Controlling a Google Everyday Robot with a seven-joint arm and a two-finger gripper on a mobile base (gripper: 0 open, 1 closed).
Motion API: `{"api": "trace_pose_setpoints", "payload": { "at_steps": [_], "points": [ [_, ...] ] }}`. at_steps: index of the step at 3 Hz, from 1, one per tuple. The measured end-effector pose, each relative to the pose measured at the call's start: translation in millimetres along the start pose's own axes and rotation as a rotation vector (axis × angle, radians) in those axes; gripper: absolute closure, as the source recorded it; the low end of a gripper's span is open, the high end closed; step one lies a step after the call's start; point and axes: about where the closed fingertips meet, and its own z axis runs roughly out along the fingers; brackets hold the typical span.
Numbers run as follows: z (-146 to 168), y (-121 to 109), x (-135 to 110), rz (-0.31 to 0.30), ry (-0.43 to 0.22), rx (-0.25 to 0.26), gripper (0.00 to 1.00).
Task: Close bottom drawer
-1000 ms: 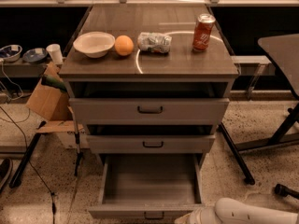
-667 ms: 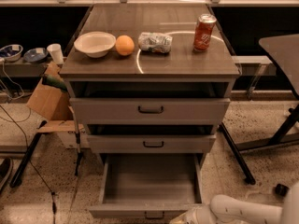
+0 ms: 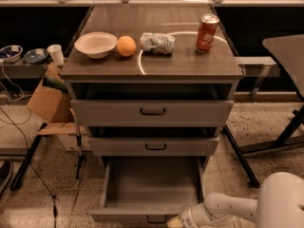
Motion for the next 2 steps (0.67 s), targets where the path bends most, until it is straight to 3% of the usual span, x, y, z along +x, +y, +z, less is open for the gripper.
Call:
{"api": "trace_pose_setpoints", "payload": {
  "at_steps": [2],
  "points": [
    [11.9, -21.8, -1.1, 0.092, 0.017, 0.032, 1.00]
  ]
}}
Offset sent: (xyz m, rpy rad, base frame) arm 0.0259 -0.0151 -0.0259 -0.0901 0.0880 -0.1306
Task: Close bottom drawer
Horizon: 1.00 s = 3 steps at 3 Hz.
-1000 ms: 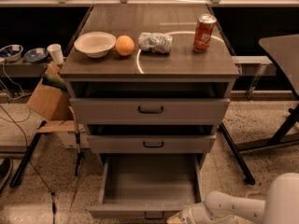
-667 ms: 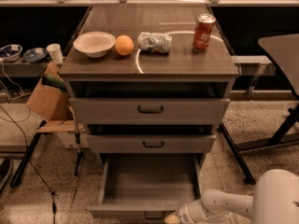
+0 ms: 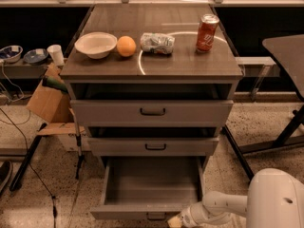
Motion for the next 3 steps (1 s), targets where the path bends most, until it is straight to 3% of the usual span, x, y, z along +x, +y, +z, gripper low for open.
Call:
{"api": "trace_pose_setpoints", "payload": {
  "at_steps": [3],
  "points": [
    [-2, -18, -26, 0.113, -0.031, 0.069, 1.00]
  ]
}}
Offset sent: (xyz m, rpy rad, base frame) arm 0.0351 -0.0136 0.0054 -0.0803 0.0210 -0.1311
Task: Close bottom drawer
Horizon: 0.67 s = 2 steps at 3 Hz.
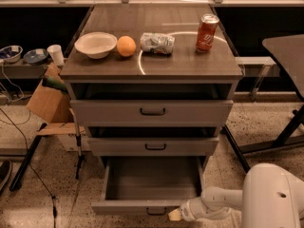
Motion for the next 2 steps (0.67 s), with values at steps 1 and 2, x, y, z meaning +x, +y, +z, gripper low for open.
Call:
{"api": "trace_pose_setpoints", "payload": {
  "at_steps": [1, 2],
  "points": [
    [7, -5, -11, 0.054, -0.040, -0.013, 1.00],
    [8, -12, -22, 0.123, -0.105, -0.017, 1.00]
  ]
}}
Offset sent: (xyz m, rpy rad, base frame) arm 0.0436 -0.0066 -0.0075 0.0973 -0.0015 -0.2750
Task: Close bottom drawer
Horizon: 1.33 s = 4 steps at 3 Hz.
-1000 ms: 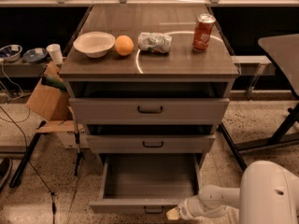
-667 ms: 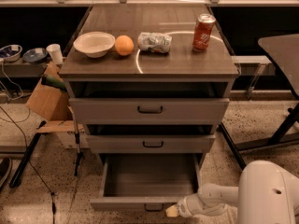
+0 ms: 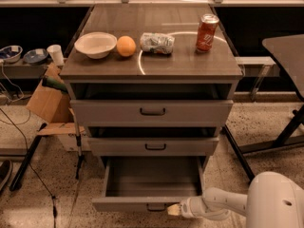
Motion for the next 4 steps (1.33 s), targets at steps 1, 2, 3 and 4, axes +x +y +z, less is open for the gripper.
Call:
{"api": "trace_pose_setpoints", "payload": {
  "at_steps": [1, 2, 3, 4],
  "points": [
    [-8, -8, -11, 0.062, -0.069, 0.010, 1.00],
    [-17, -17, -27, 0.113, -0.125, 0.024, 1.00],
    [-12, -23, -43, 0.136, -0.142, 0.027, 1.00],
    [-9, -26, -48, 0.141, -0.151, 0.027, 1.00]
  ]
}}
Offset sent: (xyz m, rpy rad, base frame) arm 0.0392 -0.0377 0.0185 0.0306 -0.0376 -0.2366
